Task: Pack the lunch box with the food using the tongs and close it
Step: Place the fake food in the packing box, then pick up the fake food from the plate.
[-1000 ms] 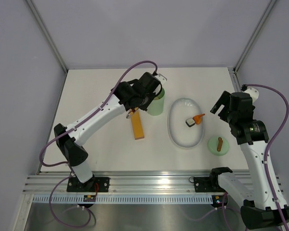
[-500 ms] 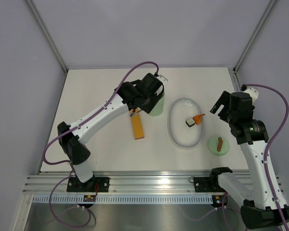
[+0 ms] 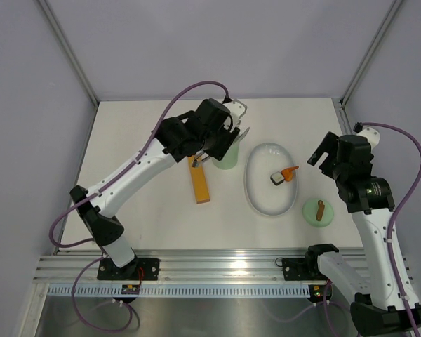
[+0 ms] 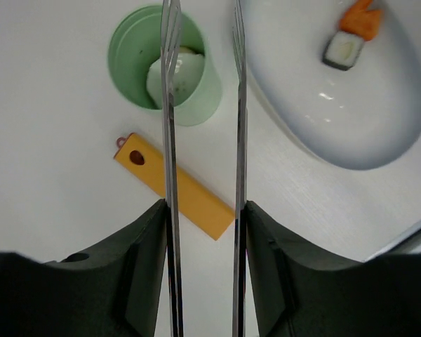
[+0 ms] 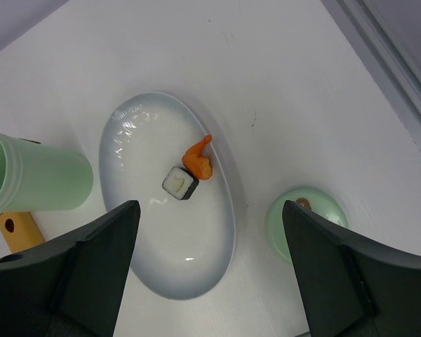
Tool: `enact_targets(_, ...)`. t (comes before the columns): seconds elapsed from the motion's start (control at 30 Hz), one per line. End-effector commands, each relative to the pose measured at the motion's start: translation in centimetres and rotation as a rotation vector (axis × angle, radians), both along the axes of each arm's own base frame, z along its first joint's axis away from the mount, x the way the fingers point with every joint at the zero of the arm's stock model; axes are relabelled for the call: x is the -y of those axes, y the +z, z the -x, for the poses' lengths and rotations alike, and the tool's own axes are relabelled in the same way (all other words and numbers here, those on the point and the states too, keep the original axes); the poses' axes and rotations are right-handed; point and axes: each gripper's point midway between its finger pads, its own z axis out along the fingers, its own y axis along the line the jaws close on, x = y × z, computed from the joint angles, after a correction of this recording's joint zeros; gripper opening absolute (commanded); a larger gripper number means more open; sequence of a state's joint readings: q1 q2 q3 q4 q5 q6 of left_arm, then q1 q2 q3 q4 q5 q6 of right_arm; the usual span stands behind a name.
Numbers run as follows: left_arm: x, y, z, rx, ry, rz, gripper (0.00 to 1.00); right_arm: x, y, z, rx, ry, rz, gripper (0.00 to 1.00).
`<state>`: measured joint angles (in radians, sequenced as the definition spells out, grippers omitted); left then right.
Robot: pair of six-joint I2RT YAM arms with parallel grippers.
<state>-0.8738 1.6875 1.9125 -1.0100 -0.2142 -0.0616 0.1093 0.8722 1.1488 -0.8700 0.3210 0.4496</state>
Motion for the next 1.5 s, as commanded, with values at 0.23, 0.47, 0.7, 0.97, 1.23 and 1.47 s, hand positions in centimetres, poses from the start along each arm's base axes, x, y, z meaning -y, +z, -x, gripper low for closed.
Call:
enact_targets(0.23, 9.2, 3.3, 4.5, -0.086, -0.239, 0.319, 0.5, 0.8, 4.1, 1.5, 0.116, -0.035, -0.004, 0.9)
enact_targets(0.47, 13.2, 0.3, 4.6, -0.135, -0.308, 0.324, 0.52, 2.0, 6.0, 3.2, 0.157, -0.085, 0.022, 0.9)
enact_targets(0.7, 15.2, -3.7, 3.4, -0.079, -0.399, 0.218, 0.51, 2.7, 7.5, 5.1, 0.174, -0.109, 0.037, 0.91)
enact_targets(0.97, 17.3, -7.7, 2.2, -0.019, -0.504, 0.08, 0.54, 2.6, 7.2, 5.1, 0.161, -0.109, 0.033, 0.91)
enact_targets(1.23, 18.4, -9.8, 1.0, -0.002, -0.501, 0.045, 0.54, 2.5, 7.0, 4.8, 0.155, -0.099, 0.038, 0.91)
enact_targets(1.47, 19.0, -11.1, -0.3, 0.027, -0.469, 0.029, 0.52, 2.3, 6.7, 4.7, 0.147, -0.087, 0.039, 0.91)
